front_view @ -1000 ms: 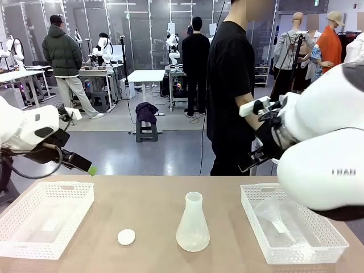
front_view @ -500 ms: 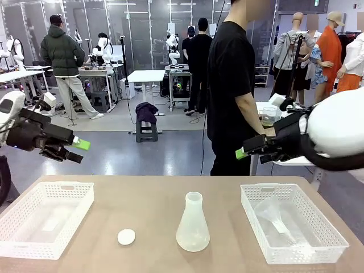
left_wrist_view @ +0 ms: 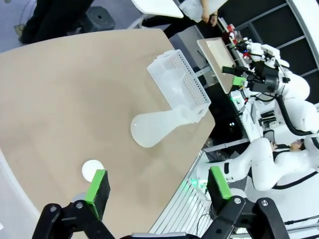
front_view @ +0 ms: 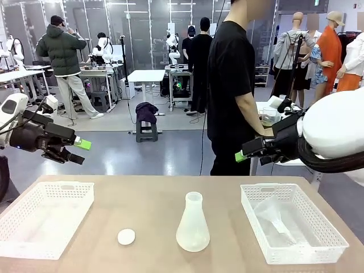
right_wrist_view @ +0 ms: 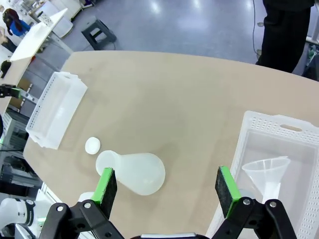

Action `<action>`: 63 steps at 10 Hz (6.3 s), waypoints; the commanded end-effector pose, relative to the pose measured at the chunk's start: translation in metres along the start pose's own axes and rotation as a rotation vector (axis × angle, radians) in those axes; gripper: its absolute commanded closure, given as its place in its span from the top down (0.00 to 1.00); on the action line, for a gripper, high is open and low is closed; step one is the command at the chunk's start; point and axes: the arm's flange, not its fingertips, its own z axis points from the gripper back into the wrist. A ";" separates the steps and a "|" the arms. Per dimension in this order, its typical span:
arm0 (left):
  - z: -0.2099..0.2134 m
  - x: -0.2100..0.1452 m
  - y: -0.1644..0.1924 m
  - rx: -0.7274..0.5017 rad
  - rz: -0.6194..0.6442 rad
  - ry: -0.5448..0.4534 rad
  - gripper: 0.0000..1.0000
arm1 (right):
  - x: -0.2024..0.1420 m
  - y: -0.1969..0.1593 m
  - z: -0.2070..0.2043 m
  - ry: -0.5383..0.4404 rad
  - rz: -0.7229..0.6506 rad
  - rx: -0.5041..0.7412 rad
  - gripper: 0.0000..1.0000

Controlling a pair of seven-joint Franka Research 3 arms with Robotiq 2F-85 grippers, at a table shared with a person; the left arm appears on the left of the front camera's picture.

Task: Prepare the solutions needed for the experiment.
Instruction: Pick up the Plastic Funnel and insert it into the Big flask.

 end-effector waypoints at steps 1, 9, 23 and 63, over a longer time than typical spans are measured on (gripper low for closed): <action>-0.002 0.000 0.004 -0.020 0.009 -0.004 1.00 | 0.003 -0.009 -0.008 0.006 -0.049 0.085 1.00; -0.013 0.003 0.082 -0.608 0.145 0.005 1.00 | -0.002 -0.069 -0.028 0.006 -0.501 0.552 1.00; -0.019 -0.010 0.085 -0.700 0.181 0.008 1.00 | -0.015 -0.093 -0.033 0.028 -0.625 0.640 1.00; -0.019 -0.010 0.085 -0.700 0.181 0.008 1.00 | 0.064 -0.149 -0.183 1.093 1.179 0.571 1.00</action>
